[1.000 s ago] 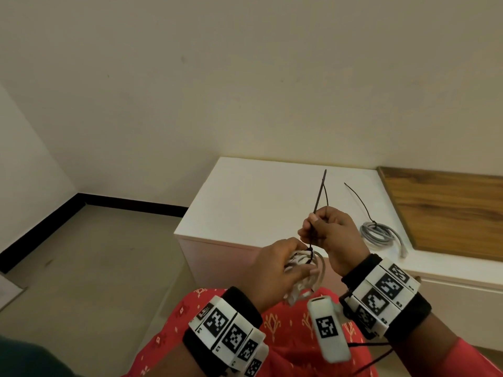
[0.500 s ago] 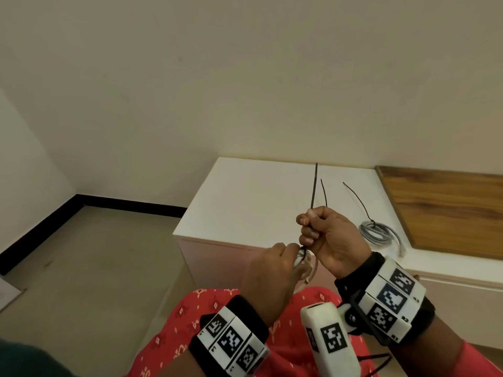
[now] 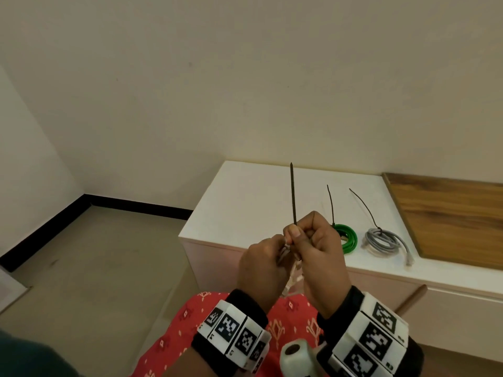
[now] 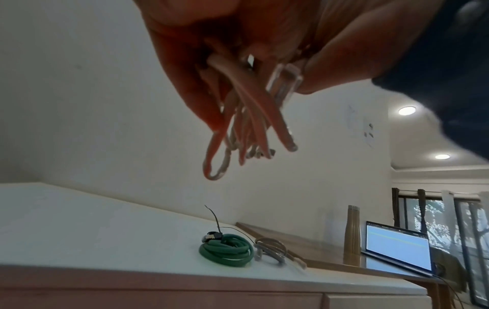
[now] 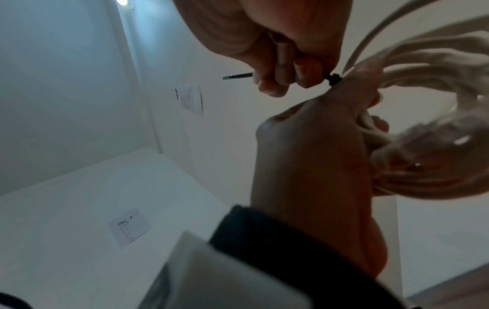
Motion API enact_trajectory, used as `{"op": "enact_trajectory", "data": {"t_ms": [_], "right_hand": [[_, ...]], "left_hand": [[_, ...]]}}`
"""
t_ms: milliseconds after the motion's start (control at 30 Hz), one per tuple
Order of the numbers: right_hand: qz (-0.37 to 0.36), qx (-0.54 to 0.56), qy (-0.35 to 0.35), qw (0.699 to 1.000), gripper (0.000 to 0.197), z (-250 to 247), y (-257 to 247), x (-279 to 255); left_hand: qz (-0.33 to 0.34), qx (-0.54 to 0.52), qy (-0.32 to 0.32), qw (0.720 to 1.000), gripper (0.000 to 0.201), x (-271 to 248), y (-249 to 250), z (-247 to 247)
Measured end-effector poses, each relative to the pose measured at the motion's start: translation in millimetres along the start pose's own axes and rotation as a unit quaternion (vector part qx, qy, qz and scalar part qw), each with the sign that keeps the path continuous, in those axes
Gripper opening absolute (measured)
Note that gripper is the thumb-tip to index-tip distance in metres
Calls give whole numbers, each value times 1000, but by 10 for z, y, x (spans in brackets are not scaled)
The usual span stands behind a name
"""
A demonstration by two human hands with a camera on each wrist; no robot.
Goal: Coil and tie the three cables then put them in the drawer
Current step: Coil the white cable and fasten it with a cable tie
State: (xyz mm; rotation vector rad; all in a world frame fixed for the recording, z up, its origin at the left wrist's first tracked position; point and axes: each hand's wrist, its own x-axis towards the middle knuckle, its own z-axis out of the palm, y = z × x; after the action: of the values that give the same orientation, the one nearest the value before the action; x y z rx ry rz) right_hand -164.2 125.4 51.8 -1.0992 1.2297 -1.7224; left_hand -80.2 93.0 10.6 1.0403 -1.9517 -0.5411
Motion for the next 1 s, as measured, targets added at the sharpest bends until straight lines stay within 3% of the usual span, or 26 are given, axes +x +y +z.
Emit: {"op": "enact_trajectory", "data": {"t_ms": [233,333,467,600,700,1000], "right_hand": [[-8,16,-37,999,23,-20,44,22],[-24,-38,-61,997,12,-125,-29,135],[48,-141,-84,985,17,-338,43,295],[146,-116,-115,976,27,-407,74,347],[171,-118,-158,965,26,-404,54,338],[148,-87,-76,982,17,-422,173,335]], "left_hand": [[-49,-66,-72,994,26,54,-150,-50],[-85,-127,-83,985,15,141,-152,-100],[-140,-202,-64,967,16,245,-175,-132],[-163,-252,-55,952,15,289,-215,-104],[-181,-277,-45,943,16,309,-267,-95],[-189,-317,-60,928,11,348,-262,-50]]}}
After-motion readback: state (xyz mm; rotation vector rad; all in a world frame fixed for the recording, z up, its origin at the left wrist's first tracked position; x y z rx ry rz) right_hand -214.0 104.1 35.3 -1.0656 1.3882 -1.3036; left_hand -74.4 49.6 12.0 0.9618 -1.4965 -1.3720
